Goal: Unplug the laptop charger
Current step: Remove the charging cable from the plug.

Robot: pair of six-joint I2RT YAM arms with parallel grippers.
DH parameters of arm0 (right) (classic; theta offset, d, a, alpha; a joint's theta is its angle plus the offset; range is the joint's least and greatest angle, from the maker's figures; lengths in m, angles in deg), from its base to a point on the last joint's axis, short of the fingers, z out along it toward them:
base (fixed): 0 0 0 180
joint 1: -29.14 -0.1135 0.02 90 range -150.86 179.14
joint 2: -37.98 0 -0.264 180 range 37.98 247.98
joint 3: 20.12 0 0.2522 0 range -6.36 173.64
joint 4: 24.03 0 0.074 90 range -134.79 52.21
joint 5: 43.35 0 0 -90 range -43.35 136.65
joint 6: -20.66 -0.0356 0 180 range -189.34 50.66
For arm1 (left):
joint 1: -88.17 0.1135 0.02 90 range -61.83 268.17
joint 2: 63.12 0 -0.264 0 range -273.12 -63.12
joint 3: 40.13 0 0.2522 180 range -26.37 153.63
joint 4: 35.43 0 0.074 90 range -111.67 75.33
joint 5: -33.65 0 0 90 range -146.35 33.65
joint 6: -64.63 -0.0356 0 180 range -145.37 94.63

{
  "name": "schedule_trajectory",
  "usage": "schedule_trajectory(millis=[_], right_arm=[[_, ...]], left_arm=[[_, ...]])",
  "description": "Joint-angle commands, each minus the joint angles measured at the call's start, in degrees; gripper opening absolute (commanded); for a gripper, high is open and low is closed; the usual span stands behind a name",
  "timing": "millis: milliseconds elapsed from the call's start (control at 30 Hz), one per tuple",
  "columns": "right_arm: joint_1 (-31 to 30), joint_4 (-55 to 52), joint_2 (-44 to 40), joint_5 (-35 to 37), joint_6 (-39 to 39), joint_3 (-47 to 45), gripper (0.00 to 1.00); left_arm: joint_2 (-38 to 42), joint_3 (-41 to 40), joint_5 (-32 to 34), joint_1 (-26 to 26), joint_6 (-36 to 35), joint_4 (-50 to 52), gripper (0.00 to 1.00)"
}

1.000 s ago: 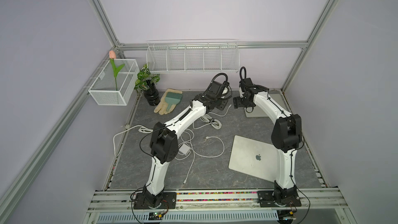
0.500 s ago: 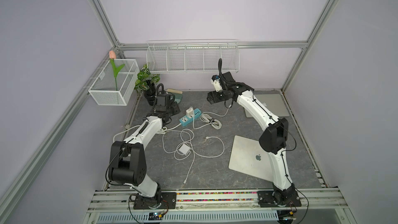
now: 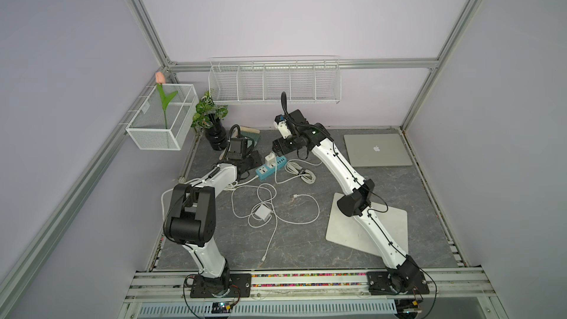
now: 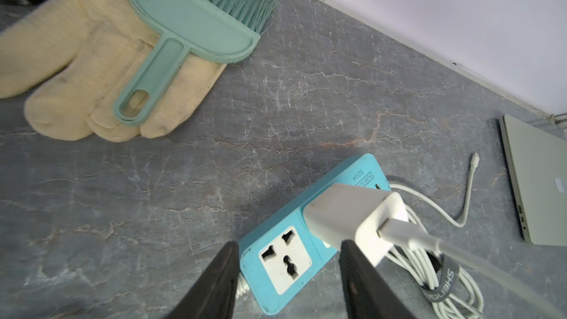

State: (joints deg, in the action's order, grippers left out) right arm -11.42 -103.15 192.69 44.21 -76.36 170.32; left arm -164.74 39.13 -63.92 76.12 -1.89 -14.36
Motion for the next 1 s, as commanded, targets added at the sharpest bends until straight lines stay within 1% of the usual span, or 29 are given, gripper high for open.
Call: schedule_trajectory(millis=[0, 133, 333, 400, 500, 600, 700, 733, 767, 900, 967], right_arm=[[-0.62, -2.77, 0.63, 0.61, 0.27, 1.22, 0.77], [-1.44, -3.24, 3.15, 1.87, 0.23, 4.12, 0.76], [-2.43, -1.57, 4.76, 1.82, 0.31, 4.22, 0.70], [-2.76, -1.01, 5.15, 1.95, 0.25, 4.22, 0.63], [-2.95, 0.01, 5.57, 2.55, 0.20, 4.20, 0.43], [-3.04, 0.65, 5.86, 2.68, 0.39, 4.18, 0.33], [-3.21, 0.85, 6.03, 2.82, 0.44, 4.18, 0.28], [-3.19, 0.87, 6.04, 2.92, 0.48, 4.17, 0.24], [-3.21, 0.86, 6.04, 2.88, 0.57, 4.17, 0.23], [-3.30, 1.29, 6.04, 2.88, 0.61, 4.11, 0.21], [-3.39, 1.67, 6.21, 2.86, 0.61, 4.16, 0.21]], left_arm=[[-2.56, 2.73, -2.18, -0.07, -0.32, -1.25, 0.56], [-4.73, 4.68, -2.91, -0.19, -1.12, -1.11, 0.56], [-5.59, 5.78, -3.01, -0.51, -1.79, -0.85, 0.56], [-5.37, 5.80, -3.36, -0.58, -1.74, -0.63, 0.56], [-4.85, 5.43, -2.71, -0.78, -2.03, -0.69, 0.57], [-4.47, 5.57, -2.29, -0.78, -1.94, -0.19, 0.57], [-3.13, 5.10, -2.54, -0.78, -1.44, -0.41, 0.57], [-2.55, 5.08, -2.63, -0.78, -1.34, -0.39, 0.57], [-1.95, 5.00, -2.56, -0.78, -1.27, -0.22, 0.57], [0.90, 4.06, -1.35, -0.75, -0.30, 0.14, 0.57], [1.76, 3.68, -1.79, -0.77, 0.08, -0.62, 0.58]])
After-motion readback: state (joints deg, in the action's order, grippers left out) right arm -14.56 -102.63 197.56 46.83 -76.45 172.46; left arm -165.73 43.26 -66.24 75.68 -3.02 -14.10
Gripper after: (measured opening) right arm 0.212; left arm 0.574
